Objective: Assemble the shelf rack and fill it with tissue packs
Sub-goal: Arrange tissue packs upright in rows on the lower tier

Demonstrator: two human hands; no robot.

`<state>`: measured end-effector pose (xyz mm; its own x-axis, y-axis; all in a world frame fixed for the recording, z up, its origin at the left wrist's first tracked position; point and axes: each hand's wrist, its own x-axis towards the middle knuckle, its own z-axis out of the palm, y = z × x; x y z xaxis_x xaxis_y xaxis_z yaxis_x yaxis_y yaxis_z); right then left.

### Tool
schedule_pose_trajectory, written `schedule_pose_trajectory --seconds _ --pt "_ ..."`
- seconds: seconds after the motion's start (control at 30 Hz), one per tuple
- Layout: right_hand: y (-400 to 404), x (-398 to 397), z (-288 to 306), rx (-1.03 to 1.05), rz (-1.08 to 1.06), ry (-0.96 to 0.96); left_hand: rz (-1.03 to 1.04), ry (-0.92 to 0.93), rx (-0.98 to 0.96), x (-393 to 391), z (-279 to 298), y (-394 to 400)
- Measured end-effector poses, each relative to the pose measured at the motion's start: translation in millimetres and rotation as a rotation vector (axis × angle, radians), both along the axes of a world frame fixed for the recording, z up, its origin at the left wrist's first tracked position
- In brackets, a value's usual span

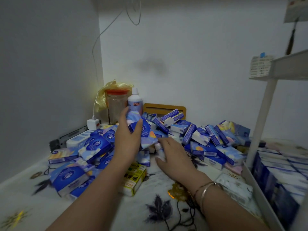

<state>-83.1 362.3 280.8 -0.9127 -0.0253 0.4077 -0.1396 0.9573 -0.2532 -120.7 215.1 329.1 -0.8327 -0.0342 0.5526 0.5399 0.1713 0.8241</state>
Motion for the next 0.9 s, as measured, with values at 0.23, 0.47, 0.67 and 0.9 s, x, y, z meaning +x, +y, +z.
schedule_pose_trajectory --seconds 0.23,0.47,0.67,0.9 --pt "-5.5 6.6 7.8 0.048 -0.145 0.152 -0.016 -0.143 0.098 -0.3 -1.7 2.4" --pt "-4.6 34.6 31.1 -0.657 -0.171 0.226 -0.061 -0.159 0.052 42.2 -13.7 -4.9" --pt "-17.1 92.7 63.7 -0.9 0.04 0.301 -0.055 -0.131 0.038 81.4 -3.9 -29.8" --pt "-10.8 185.8 92.5 -0.968 0.315 0.262 -0.244 -0.088 -0.016 152.9 13.8 -23.8"
